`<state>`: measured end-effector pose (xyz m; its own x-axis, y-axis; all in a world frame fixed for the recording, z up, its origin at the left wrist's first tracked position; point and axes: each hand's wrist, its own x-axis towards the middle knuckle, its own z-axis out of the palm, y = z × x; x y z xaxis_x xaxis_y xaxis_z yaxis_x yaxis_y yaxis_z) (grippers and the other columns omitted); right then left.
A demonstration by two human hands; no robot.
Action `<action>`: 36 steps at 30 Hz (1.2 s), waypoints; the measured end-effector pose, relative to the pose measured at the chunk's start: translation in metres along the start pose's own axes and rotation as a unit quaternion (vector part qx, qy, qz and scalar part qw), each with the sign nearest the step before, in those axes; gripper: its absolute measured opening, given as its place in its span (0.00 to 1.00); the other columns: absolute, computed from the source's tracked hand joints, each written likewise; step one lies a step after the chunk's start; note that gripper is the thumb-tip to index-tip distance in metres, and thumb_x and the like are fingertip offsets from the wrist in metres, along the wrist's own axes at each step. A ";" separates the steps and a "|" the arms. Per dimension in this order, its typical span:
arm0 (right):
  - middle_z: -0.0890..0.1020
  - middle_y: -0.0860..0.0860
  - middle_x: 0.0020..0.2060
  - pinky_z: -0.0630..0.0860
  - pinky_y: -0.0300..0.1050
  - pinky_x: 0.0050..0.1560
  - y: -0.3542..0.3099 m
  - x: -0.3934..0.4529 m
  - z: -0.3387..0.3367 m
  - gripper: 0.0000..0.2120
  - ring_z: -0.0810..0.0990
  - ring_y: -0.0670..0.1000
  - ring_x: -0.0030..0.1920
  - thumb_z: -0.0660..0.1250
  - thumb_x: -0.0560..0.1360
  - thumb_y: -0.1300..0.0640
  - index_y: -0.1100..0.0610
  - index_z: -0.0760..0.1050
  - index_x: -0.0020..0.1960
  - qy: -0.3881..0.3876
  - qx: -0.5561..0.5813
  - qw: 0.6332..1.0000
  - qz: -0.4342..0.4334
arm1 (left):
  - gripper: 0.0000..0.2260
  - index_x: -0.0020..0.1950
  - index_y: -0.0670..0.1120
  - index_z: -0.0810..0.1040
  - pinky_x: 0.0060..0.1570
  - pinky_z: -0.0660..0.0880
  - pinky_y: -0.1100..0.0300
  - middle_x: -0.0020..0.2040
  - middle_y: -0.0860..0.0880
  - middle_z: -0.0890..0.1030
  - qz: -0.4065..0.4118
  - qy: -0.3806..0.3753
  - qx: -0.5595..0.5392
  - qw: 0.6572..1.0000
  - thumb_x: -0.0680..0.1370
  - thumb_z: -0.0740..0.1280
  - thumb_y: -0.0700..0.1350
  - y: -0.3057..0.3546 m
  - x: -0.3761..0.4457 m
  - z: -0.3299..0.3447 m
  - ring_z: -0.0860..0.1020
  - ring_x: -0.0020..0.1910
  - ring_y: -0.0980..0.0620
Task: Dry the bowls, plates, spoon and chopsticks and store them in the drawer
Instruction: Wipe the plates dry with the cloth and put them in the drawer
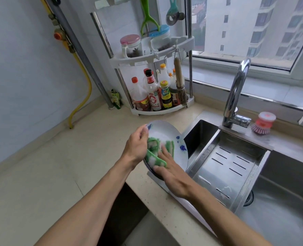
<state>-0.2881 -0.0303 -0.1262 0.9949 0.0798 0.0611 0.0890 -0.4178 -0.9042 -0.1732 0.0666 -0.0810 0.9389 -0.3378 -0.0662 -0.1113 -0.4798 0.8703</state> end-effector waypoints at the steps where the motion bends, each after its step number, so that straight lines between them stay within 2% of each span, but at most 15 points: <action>1: 0.40 0.35 0.74 0.32 0.32 0.71 0.008 -0.001 -0.003 0.25 0.33 0.36 0.75 0.48 0.81 0.47 0.37 0.45 0.76 -0.014 -0.015 1.000 0.004 | 0.15 0.64 0.53 0.78 0.63 0.76 0.49 0.58 0.51 0.82 0.001 -0.002 0.012 1.000 0.86 0.55 0.53 -0.002 0.000 -0.002 0.79 0.59 0.51; 3: 0.49 0.43 0.79 0.40 0.46 0.79 0.016 0.015 -0.009 0.24 0.44 0.46 0.79 0.49 0.83 0.48 0.44 0.57 0.79 0.004 -0.039 0.999 0.034 | 0.18 0.70 0.50 0.75 0.65 0.74 0.47 0.62 0.49 0.81 0.005 -0.017 0.038 0.999 0.85 0.55 0.55 -0.003 -0.003 0.004 0.78 0.62 0.50; 4: 0.58 0.49 0.78 0.49 0.56 0.80 0.014 0.025 -0.013 0.23 0.53 0.52 0.78 0.49 0.81 0.47 0.48 0.64 0.75 0.024 -0.017 0.998 0.064 | 0.20 0.71 0.50 0.74 0.66 0.74 0.47 0.63 0.49 0.80 0.008 -0.024 0.051 0.998 0.84 0.54 0.57 -0.001 -0.006 0.009 0.78 0.63 0.50; 6: 0.68 0.54 0.68 0.57 0.64 0.75 0.003 0.034 -0.016 0.17 0.63 0.56 0.70 0.48 0.78 0.45 0.45 0.69 0.63 0.068 0.017 0.994 0.086 | 0.21 0.68 0.51 0.75 0.62 0.76 0.47 0.60 0.48 0.82 0.009 -0.011 0.056 0.998 0.83 0.53 0.59 0.004 -0.009 0.017 0.79 0.59 0.49; 9: 0.60 0.51 0.78 0.46 0.56 0.80 -0.012 0.014 -0.004 0.21 0.53 0.51 0.78 0.48 0.78 0.44 0.36 0.66 0.69 0.043 0.002 0.999 0.015 | 0.18 0.51 0.46 0.78 0.47 0.79 0.48 0.47 0.43 0.82 -0.029 0.065 0.000 0.997 0.84 0.53 0.55 0.006 -0.002 0.015 0.81 0.46 0.46; 12: 0.54 0.42 0.78 0.46 0.40 0.78 0.001 -0.012 -0.017 0.25 0.52 0.40 0.75 0.49 0.83 0.48 0.48 0.59 0.79 -0.030 -0.053 0.998 0.029 | 0.19 0.49 0.45 0.77 0.44 0.76 0.49 0.47 0.38 0.81 -0.045 0.099 -0.012 0.994 0.84 0.52 0.55 0.002 0.001 0.008 0.77 0.43 0.46; 14: 0.59 0.44 0.77 0.53 0.42 0.77 0.009 -0.013 -0.026 0.23 0.60 0.45 0.74 0.49 0.84 0.50 0.53 0.64 0.78 -0.043 -0.116 0.990 0.067 | 0.19 0.53 0.46 0.78 0.48 0.75 0.48 0.47 0.42 0.81 -0.035 0.102 0.023 0.994 0.85 0.52 0.54 0.003 -0.004 0.010 0.77 0.46 0.45; 17: 0.70 0.57 0.71 0.62 0.53 0.74 0.003 -0.001 -0.021 0.23 0.69 0.56 0.67 0.49 0.82 0.49 0.57 0.74 0.68 0.018 -0.117 0.985 0.125 | 0.19 0.60 0.44 0.77 0.45 0.70 0.53 0.49 0.44 0.80 -0.015 0.147 0.045 0.988 0.86 0.51 0.52 0.009 -0.012 0.024 0.78 0.51 0.42; 21: 0.51 0.44 0.80 0.46 0.49 0.80 -0.004 -0.008 -0.014 0.27 0.54 0.47 0.76 0.46 0.81 0.47 0.44 0.55 0.80 -0.006 -0.090 0.995 0.037 | 0.19 0.66 0.46 0.76 0.47 0.73 0.56 0.54 0.46 0.81 -0.008 0.166 0.036 0.985 0.86 0.51 0.52 0.016 -0.010 0.026 0.78 0.51 0.48; 24: 0.58 0.51 0.79 0.52 0.48 0.79 0.026 -0.008 -0.034 0.29 0.59 0.51 0.76 0.44 0.81 0.45 0.54 0.65 0.77 -0.007 -0.130 0.986 0.100 | 0.18 0.67 0.48 0.75 0.51 0.76 0.52 0.54 0.49 0.80 0.005 0.159 0.042 0.986 0.86 0.50 0.51 0.019 -0.012 0.024 0.77 0.51 0.48; 27: 0.73 0.53 0.65 0.56 0.48 0.76 0.022 -0.004 -0.029 0.30 0.68 0.53 0.64 0.44 0.78 0.45 0.58 0.76 0.65 0.038 -0.085 0.989 0.113 | 0.18 0.69 0.48 0.74 0.46 0.68 0.59 0.54 0.52 0.79 0.014 0.175 0.055 0.983 0.86 0.50 0.50 0.020 -0.015 0.032 0.74 0.48 0.53; 29: 0.67 0.43 0.68 0.45 0.38 0.75 0.010 -0.009 -0.012 0.29 0.62 0.45 0.69 0.46 0.77 0.47 0.51 0.69 0.74 0.036 -0.026 0.997 0.065 | 0.18 0.72 0.49 0.73 0.48 0.66 0.61 0.55 0.52 0.78 0.017 0.185 0.065 0.980 0.86 0.51 0.50 0.023 -0.014 0.033 0.72 0.50 0.55; 31: 0.60 0.38 0.73 0.35 0.39 0.75 0.013 -0.015 -0.012 0.31 0.56 0.39 0.72 0.45 0.76 0.45 0.46 0.61 0.78 0.010 -0.016 0.999 0.048 | 0.18 0.73 0.50 0.71 0.50 0.66 0.62 0.57 0.54 0.77 0.020 0.169 0.069 0.983 0.86 0.51 0.50 0.021 -0.009 0.029 0.71 0.53 0.57; 34: 0.55 0.45 0.80 0.27 0.49 0.76 0.042 -0.010 -0.034 0.37 0.51 0.45 0.78 0.37 0.74 0.39 0.45 0.62 0.78 0.010 -0.108 0.990 0.088 | 0.18 0.73 0.51 0.72 0.53 0.70 0.60 0.61 0.52 0.79 0.018 0.149 0.040 0.988 0.86 0.52 0.50 0.014 -0.005 0.024 0.75 0.57 0.54; 36: 0.60 0.51 0.79 0.29 0.49 0.75 0.039 -0.005 -0.038 0.35 0.54 0.50 0.78 0.38 0.76 0.41 0.49 0.66 0.77 0.040 -0.105 0.987 0.118 | 0.18 0.72 0.51 0.73 0.51 0.69 0.60 0.62 0.50 0.79 0.002 0.176 0.017 0.984 0.86 0.51 0.50 0.011 -0.004 0.029 0.75 0.55 0.54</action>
<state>-0.2882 -0.0819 -0.1456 0.9888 -0.1101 -0.1003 -0.1464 -0.5950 -0.7903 -0.1881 0.0387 -0.0852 0.9924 -0.0419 0.1159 -0.1211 -0.5075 0.8531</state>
